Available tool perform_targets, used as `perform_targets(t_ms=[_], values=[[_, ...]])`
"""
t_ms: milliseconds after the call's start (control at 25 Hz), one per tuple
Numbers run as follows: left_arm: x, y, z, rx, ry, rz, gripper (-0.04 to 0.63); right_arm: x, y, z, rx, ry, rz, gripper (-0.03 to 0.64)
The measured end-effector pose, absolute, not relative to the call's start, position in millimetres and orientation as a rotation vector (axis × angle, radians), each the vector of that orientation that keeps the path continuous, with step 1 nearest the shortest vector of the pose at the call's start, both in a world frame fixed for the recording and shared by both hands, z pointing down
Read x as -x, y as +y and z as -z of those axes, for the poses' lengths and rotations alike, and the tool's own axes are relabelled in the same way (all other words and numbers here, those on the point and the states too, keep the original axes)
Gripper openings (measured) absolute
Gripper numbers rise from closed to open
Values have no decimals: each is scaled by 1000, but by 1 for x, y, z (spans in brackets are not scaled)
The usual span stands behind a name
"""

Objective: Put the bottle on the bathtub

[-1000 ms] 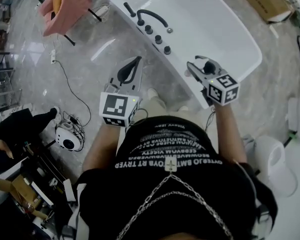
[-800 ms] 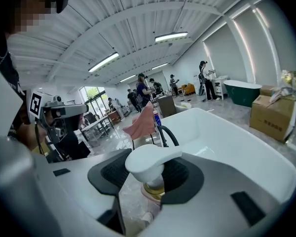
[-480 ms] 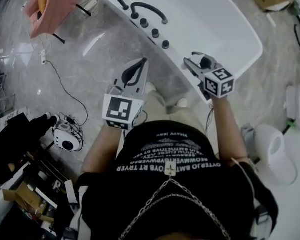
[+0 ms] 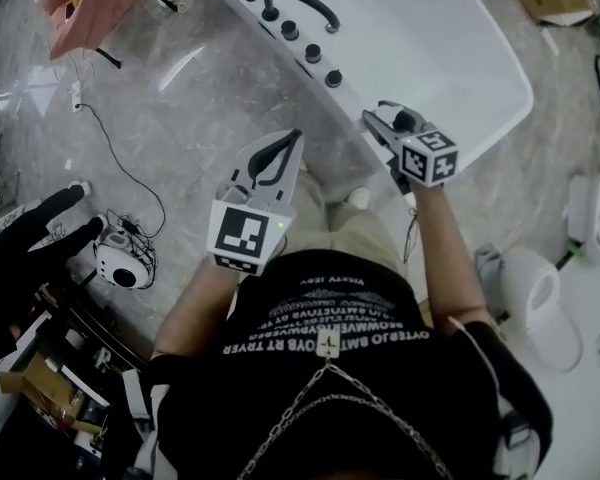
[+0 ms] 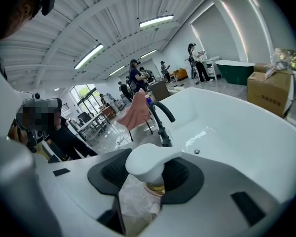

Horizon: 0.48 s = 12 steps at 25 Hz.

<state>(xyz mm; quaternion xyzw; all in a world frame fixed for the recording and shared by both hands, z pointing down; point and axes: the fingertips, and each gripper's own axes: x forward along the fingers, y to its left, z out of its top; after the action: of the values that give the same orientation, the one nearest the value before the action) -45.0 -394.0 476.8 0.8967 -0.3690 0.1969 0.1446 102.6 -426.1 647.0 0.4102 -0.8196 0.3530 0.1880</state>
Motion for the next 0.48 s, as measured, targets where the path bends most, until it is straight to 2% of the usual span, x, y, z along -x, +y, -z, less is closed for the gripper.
perform_targets(t_ms=[480], values=[[47,-395,-498,-2566,-1054,-639,2,-96,-450,-697,-1134,-2296,-1043,172]])
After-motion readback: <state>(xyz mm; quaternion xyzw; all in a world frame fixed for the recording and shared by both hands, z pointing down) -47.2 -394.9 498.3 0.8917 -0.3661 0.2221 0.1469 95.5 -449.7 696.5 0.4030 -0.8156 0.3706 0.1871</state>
